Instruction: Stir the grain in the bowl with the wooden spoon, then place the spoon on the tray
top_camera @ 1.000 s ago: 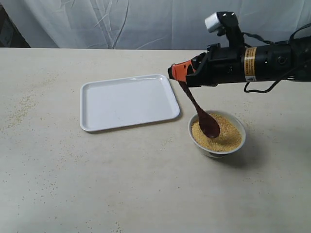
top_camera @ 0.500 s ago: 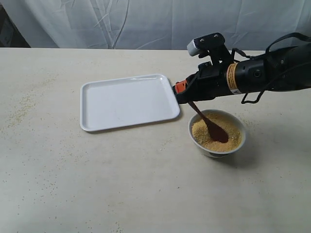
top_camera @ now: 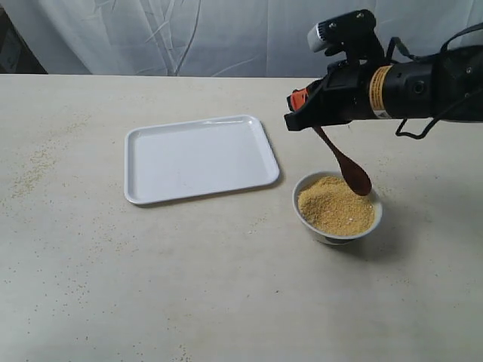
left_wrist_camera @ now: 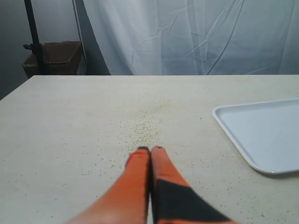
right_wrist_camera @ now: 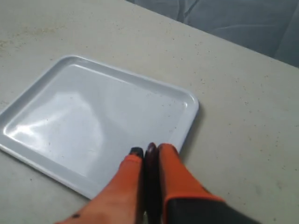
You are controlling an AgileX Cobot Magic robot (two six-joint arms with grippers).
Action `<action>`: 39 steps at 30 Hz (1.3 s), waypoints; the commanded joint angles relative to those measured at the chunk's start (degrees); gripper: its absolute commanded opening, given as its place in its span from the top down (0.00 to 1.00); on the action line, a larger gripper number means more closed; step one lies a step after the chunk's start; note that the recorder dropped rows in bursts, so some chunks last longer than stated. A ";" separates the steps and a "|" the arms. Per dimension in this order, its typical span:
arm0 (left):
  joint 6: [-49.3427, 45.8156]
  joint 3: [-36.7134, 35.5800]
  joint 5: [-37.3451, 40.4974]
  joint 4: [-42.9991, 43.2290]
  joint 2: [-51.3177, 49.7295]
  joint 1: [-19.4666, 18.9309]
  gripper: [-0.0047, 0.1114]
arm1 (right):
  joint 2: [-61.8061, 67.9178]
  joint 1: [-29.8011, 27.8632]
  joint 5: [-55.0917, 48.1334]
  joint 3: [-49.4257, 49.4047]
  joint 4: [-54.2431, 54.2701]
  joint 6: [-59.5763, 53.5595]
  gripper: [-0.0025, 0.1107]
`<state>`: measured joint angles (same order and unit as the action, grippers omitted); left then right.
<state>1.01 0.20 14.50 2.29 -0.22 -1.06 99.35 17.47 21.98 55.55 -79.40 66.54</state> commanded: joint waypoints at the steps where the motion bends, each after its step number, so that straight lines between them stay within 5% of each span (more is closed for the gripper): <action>1: 0.01 -0.20 -0.78 0.13 0.22 -0.22 0.96 | 4.76 -0.15 -0.46 0.17 1.60 -0.68 0.99; 6: 0.01 -0.20 -0.78 0.13 0.22 -0.22 0.96 | 6.15 -0.15 13.18 0.17 1.52 1.19 0.99; 13: 0.01 -0.20 -0.78 0.13 0.22 -0.22 0.96 | -0.45 -0.15 0.55 0.17 1.53 -4.51 0.99; 22: 0.01 -0.20 -0.78 0.13 0.22 -0.22 0.96 | 5.88 -0.15 12.30 0.17 1.52 -0.62 0.99; 30: 0.01 -0.20 -0.78 0.13 0.22 -0.22 0.96 | -0.89 -0.15 0.40 0.17 1.39 -3.98 0.99; 39: 0.01 -0.20 -0.78 0.13 0.22 -0.22 0.96 | 5.81 -0.15 1.04 0.17 2.29 -2.69 0.99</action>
<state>1.01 0.20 14.50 2.29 -0.22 -1.06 103.12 17.56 22.08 55.55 -77.79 62.94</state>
